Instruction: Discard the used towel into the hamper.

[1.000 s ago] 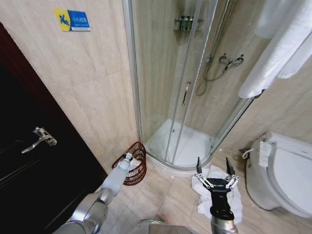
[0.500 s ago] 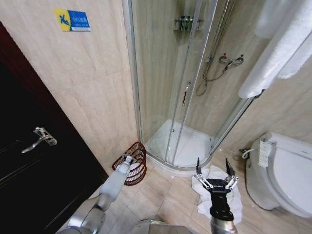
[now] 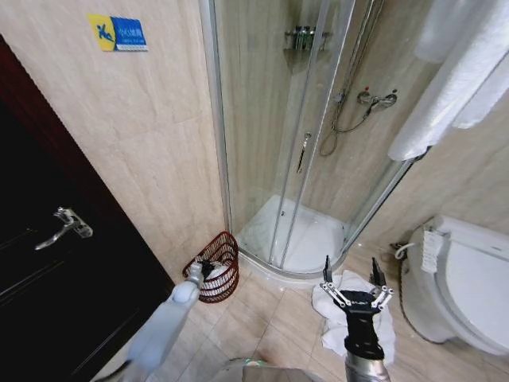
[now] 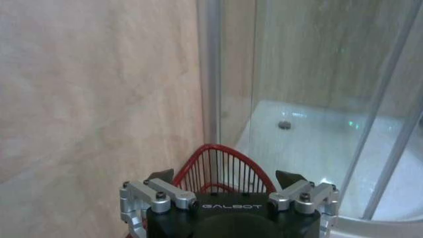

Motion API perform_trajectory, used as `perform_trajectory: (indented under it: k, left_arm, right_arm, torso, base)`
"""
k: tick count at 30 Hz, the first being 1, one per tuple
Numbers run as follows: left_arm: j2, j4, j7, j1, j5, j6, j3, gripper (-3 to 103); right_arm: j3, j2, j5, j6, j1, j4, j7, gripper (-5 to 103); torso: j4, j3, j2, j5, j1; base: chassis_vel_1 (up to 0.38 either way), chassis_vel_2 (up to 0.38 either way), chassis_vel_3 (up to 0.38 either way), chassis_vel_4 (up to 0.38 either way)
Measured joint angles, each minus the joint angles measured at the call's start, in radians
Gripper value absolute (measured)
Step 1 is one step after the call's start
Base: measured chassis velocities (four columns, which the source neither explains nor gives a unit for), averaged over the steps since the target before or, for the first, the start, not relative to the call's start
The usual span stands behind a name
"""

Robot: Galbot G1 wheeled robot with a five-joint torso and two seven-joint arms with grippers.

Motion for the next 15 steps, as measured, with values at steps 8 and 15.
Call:
perform_trajectory:
  k: [8, 15]
  left_arm:
    - [0.012, -0.246, -0.005, 0.218, -0.046, 0.011, -0.136, 100]
    - [-0.025, -0.454, -0.068, 0.369, -0.051, 0.061, -0.22, 100]
  right_arm:
    - [-0.002, 0.0, 0.015, -0.079, -0.005, 0.099, -0.03, 100]
    - [0.011, 0.0, 0.041, -0.145, 0.034, 0.171, -0.031, 100]
  torso:
    - [-0.0005, 0.0, 0.0, -0.0002, 0.0]
    - [-0.0005, 0.0, 0.0, 0.0003, 0.0]
  base:
    - [0.0, 0.0, 0.0, 0.0]
    - [0.0, 0.0, 0.0, 0.0]
